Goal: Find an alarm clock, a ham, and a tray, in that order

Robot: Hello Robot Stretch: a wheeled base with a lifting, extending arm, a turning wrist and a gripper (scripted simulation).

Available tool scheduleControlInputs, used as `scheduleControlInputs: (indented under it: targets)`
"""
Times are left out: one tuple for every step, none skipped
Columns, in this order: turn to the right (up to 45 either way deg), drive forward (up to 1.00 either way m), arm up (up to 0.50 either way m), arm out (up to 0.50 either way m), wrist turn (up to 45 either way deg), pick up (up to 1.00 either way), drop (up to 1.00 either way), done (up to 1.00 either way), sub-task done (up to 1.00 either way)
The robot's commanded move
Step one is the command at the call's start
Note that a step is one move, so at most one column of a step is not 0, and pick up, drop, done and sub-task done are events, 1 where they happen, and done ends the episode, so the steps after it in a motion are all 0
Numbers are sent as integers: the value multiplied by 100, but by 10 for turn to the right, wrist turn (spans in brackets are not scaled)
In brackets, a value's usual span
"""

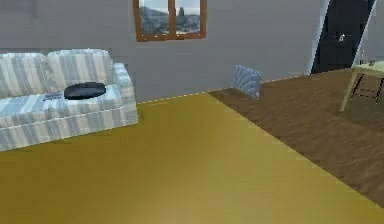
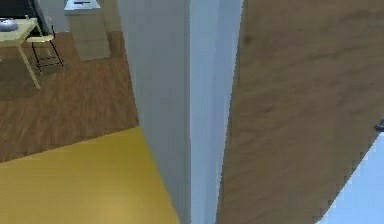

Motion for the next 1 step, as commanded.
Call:
scheduleControlInputs:
  targets:
    - [0,25,0,0,0,0,0,0,0]
